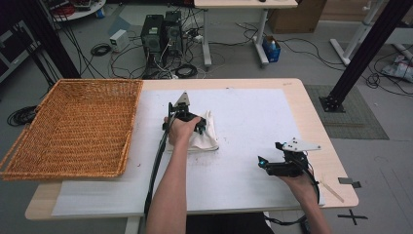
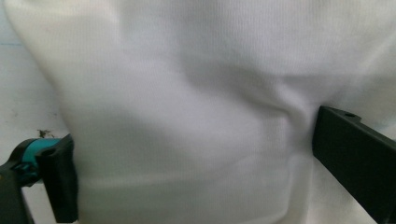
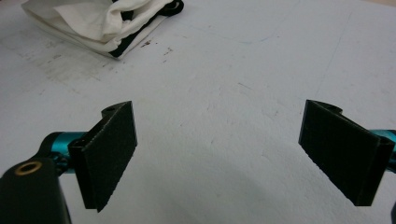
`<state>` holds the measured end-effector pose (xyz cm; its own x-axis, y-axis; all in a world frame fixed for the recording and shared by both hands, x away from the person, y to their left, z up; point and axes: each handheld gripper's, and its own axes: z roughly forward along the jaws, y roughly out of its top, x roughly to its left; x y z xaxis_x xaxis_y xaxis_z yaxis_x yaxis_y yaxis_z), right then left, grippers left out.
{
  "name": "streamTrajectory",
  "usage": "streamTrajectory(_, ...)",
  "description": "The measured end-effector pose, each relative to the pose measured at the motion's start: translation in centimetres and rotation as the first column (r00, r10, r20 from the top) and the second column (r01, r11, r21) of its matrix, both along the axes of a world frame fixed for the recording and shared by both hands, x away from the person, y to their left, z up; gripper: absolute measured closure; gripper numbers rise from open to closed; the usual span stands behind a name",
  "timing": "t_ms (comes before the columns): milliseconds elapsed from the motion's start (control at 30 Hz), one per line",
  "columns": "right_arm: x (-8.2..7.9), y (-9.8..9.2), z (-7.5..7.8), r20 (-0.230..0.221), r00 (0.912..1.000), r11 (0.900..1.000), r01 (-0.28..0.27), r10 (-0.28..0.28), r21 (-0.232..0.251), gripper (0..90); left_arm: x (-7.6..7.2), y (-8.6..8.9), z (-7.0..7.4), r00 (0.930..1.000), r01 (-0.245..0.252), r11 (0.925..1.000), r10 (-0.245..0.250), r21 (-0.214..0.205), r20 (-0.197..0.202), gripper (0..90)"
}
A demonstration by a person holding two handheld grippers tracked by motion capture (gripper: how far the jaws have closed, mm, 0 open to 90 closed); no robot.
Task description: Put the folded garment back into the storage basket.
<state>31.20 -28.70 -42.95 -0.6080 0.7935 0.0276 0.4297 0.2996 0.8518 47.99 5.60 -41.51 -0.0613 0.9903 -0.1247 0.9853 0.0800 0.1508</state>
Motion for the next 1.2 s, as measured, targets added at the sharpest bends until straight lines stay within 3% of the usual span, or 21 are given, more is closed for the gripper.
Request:
streamTrajectory(100,-0.1,0.0,0.0,-0.002,1.0,1.0,-0.003,0.003,-0.003,11.2,-0.1,-0.5,-0.4,0.9997,0.026,0.9972,-0.026,0.071,-0.004,1.7)
streamTrajectory(200,-0.2,0.0,0.0,-0.002,1.0,1.0,0.002,-0.002,-0.005,11.2,-0.1,-0.5,-0.4,0.9998,0.022,0.9967,-0.022,0.078,-0.004,1.7)
streamTrajectory(533,-0.4,-0.4,-0.1,0.001,1.0,1.0,0.007,-0.007,0.003,11.2,0.0,-0.6,-0.5,0.9995,-0.012,0.997,0.014,0.076,-0.027,1.6)
streamTrajectory(833,-0.4,-0.3,0.1,0.011,0.9999,0.9999,0.013,-0.013,-0.004,11.2,-0.2,-0.8,-0.4,0.9997,-0.02,0.9961,0.022,0.085,-0.013,2.7)
streamTrajectory(933,-0.5,-0.2,0.1,0.017,0.9998,0.9994,0.01,-0.01,-0.033,11.2,-0.3,-1.0,-0.3,0.9998,-0.021,0.9963,0.022,0.083,-0.004,6.5)
streamTrajectory(1200,-0.4,0.1,0.1,0.02,0.9998,0.9995,0.006,-0.005,-0.031,11.2,-0.6,-1.4,0.4,0.9999,0.001,0.9973,-0.001,0.074,0.01,23.0)
